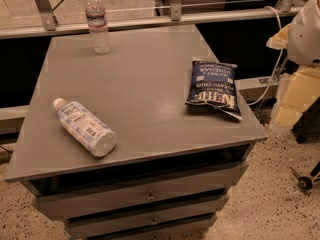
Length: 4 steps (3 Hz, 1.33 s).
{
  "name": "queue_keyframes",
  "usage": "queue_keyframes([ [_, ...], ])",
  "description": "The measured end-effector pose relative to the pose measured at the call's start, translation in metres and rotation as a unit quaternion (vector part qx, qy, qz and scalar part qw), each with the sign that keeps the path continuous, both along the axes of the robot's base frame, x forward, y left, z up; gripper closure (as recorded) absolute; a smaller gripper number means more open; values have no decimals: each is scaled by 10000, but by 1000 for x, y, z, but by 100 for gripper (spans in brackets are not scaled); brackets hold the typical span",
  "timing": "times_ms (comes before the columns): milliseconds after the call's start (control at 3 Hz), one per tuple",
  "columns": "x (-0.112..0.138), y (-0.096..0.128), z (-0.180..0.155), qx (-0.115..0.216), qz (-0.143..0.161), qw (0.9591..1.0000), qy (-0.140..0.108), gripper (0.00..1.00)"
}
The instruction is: Move water bottle near blue plastic bottle
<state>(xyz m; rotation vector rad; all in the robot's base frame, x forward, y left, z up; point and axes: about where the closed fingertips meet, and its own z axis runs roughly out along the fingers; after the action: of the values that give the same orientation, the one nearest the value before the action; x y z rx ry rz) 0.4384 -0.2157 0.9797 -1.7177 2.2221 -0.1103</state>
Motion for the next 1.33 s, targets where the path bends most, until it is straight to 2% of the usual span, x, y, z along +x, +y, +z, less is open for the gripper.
queue_keyframes([
  [333,0,0,0,0,0,10000,-1,0],
  [667,8,9,1,168,24,9998,-110,0],
  [1000,63,44,5,771,67,9961,-434,0],
  [1333,129,97,12,1378,176,9882,-651,0],
])
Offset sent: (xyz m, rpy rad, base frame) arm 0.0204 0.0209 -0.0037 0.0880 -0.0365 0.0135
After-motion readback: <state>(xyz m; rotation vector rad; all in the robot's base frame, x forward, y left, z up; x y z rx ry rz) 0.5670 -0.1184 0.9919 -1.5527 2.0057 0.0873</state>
